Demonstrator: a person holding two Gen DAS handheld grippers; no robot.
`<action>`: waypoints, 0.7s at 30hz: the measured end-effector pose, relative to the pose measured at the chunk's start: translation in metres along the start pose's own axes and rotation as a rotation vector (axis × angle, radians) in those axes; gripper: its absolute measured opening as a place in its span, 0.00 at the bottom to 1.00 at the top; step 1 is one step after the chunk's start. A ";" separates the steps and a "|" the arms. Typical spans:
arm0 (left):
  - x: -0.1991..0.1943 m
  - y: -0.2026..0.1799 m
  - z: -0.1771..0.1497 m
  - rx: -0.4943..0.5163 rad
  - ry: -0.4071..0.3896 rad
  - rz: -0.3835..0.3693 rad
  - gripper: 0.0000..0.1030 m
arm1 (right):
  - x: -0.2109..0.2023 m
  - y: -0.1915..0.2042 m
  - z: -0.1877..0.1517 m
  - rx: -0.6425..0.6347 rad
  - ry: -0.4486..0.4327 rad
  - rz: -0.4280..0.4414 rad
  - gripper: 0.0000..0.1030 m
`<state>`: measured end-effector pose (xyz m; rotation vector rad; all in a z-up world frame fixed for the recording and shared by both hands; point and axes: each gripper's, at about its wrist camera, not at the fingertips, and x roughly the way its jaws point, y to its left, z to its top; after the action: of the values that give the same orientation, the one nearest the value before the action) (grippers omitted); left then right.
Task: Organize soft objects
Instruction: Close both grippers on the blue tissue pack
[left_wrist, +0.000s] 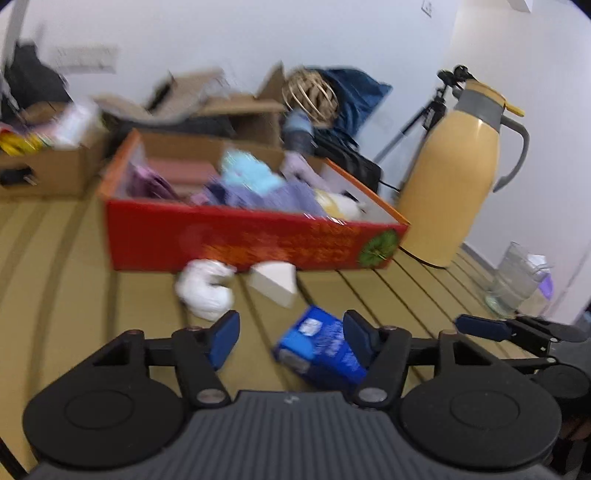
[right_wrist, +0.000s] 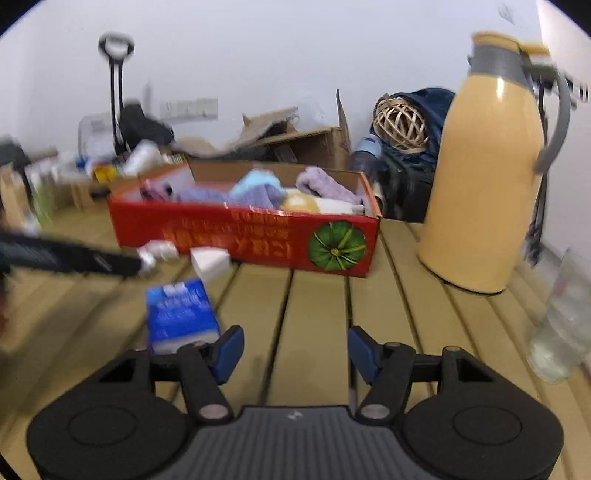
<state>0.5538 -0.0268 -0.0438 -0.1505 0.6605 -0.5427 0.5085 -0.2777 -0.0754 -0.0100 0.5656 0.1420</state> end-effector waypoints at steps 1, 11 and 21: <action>0.010 0.002 -0.001 -0.016 0.028 -0.026 0.52 | 0.001 -0.005 0.003 0.058 0.010 0.063 0.60; 0.003 -0.003 -0.028 -0.125 0.111 -0.176 0.25 | 0.044 -0.018 -0.008 0.422 0.055 0.232 0.25; 0.017 0.004 -0.021 -0.224 0.115 -0.140 0.35 | 0.048 -0.017 -0.007 0.367 0.051 0.245 0.26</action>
<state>0.5538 -0.0312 -0.0707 -0.3806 0.8271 -0.6145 0.5475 -0.2886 -0.1078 0.4148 0.6360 0.2747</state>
